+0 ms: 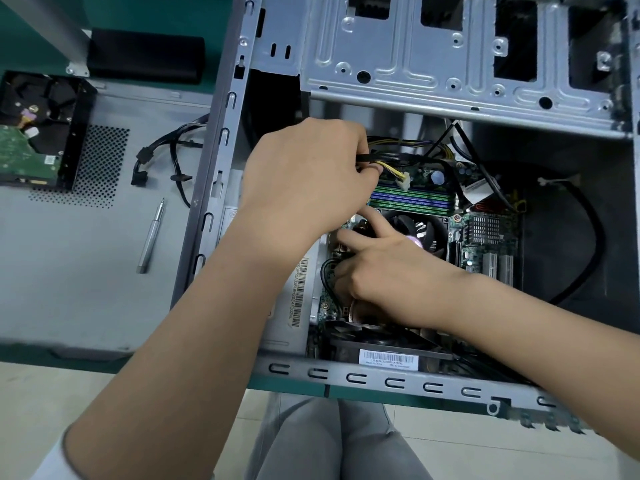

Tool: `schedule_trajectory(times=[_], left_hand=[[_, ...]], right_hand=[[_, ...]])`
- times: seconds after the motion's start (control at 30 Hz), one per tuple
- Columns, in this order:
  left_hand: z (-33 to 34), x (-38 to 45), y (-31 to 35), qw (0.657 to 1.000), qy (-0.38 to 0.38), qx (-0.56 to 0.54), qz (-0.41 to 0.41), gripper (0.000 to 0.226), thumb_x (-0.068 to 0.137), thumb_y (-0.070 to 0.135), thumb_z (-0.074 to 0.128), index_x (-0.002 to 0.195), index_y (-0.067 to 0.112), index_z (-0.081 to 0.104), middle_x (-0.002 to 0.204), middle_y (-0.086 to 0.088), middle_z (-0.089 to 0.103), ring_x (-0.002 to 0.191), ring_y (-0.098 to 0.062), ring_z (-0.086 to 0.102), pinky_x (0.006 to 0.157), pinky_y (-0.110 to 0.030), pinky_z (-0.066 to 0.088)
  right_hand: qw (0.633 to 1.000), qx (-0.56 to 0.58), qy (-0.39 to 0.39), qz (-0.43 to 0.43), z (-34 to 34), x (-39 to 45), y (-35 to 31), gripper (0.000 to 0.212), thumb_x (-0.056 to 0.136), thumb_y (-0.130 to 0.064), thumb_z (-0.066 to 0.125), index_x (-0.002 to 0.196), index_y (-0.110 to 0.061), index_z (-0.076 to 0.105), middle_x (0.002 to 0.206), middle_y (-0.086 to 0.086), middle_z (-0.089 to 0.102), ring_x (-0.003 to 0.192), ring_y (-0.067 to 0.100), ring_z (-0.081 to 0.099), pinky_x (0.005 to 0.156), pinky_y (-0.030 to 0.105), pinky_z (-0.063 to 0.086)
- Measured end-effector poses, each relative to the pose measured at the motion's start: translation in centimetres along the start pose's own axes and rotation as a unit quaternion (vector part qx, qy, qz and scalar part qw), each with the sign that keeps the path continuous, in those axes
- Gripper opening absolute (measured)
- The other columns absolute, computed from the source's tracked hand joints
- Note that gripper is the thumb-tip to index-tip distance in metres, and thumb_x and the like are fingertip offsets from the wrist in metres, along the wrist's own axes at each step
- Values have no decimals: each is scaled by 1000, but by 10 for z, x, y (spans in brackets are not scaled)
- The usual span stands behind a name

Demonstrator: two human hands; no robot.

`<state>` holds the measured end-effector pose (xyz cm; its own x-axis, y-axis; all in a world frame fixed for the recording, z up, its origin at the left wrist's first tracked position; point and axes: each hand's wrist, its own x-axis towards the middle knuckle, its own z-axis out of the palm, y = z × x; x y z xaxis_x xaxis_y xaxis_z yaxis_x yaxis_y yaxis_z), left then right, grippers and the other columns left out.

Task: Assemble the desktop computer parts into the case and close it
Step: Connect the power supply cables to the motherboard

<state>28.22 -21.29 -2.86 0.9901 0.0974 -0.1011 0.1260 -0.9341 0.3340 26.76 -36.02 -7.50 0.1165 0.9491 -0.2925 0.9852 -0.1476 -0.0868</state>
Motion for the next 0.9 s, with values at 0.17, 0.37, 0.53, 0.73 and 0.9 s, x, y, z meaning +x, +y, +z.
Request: schedule_trajectory(times=[0.17,0.37,0.53,0.73,0.9], left_hand=[[1,0,0,1000,4,3,3,19,87,50,51,91,34,61,70,12,59,65,-12,52,48,-21,28],[0,0,1,1000,6,0,2,19,87,48,51,94,34,62,74,11,63,69,-15,54,50,-20,29],[-2,-1,2,1000,2,1,2,18,88,46,51,87,31,61,71,9,61,67,-16,54,51,-19,30],[-2,0,3,1000,-5,2,3,18,88,47,50,82,31,57,74,8,62,70,-17,57,55,-27,35],[-1,-1,3,1000,-7,2,2,20,88,47,50,79,30,55,71,8,60,68,-15,54,54,-25,35]], right_hand=[[1000,19,-4,19,-1,3,0,11,73,-18,60,64,-24,58,64,-12,50,96,25,49,111,52,6],[999,14,-30,35,-1,6,-4,7,71,-22,56,67,-25,61,68,-11,55,92,23,44,110,51,2],[999,-2,-22,34,-1,7,-6,10,70,-18,57,62,-24,59,64,-10,55,88,23,45,107,50,5],[999,11,-42,-2,-4,7,0,8,69,-21,60,62,-23,59,63,-9,57,83,20,48,103,47,7],[998,1,-57,8,-2,7,-2,8,71,-20,58,65,-25,56,67,-9,58,86,21,45,97,44,9]])
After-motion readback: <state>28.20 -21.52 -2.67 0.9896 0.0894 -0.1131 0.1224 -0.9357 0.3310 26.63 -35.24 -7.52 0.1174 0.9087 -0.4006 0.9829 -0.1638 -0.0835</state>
